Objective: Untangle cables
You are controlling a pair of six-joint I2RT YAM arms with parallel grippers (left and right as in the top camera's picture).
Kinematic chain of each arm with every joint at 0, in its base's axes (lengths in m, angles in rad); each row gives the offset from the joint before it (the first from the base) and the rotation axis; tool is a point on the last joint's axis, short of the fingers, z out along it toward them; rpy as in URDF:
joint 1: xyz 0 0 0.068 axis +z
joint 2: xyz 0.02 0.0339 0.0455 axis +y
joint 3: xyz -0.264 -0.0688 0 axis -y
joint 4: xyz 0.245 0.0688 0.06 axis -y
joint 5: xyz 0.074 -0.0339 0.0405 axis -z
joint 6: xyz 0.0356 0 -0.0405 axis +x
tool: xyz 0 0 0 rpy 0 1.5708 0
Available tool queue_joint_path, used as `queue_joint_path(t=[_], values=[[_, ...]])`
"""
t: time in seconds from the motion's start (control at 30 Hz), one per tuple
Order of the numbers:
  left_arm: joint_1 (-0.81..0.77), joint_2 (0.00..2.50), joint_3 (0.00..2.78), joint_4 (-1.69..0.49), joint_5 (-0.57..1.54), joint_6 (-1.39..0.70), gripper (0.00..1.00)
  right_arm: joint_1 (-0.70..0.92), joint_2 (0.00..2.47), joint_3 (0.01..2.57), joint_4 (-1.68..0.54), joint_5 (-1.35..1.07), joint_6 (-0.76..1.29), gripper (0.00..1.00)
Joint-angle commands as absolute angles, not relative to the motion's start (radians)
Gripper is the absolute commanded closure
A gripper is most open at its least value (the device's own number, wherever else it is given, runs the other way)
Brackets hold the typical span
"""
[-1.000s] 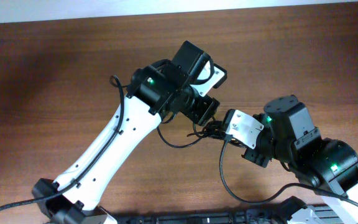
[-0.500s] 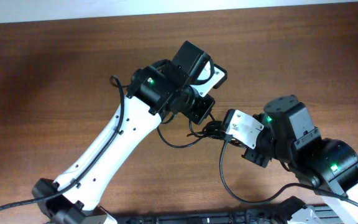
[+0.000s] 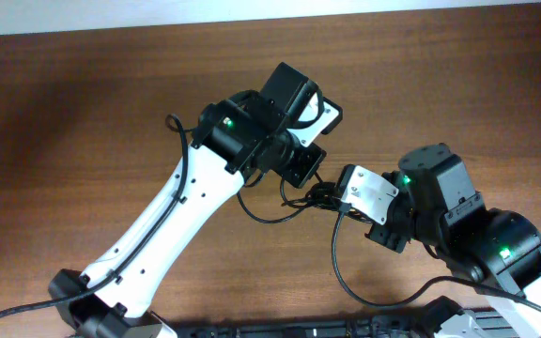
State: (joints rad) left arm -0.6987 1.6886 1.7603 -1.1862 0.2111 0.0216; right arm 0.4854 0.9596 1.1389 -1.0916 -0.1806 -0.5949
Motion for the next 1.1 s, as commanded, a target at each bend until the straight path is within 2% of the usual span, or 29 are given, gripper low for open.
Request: queue_joint_path(t=[0.0,0.2,0.4,0.67,1.07], values=[[-0.697,1.690,1.818,-1.190,0.083,-0.033,1.00,0.493,0.955,1.158,-1.082,-0.179,-0.587,0.96],[-0.696,1.686,1.954,-1.189,-0.093,-0.187,1.00,0.493,0.955,1.158,-1.085,-0.179,-0.587,0.96],[-0.673,1.649,2.013,-1.190,-0.339,-0.527,1.00,0.493,0.955,1.158,-1.086,-0.179,-0.587,0.96],[-0.612,1.568,2.013,-1.190,-0.363,-0.834,1.00,0.493,0.955,1.158,-1.086,-0.178,-0.568,0.96],[-0.606,1.491,2.013,-1.197,-0.418,-1.249,1.00,0.493,0.955,1.158,-1.089,-0.178,-0.567,0.96]])
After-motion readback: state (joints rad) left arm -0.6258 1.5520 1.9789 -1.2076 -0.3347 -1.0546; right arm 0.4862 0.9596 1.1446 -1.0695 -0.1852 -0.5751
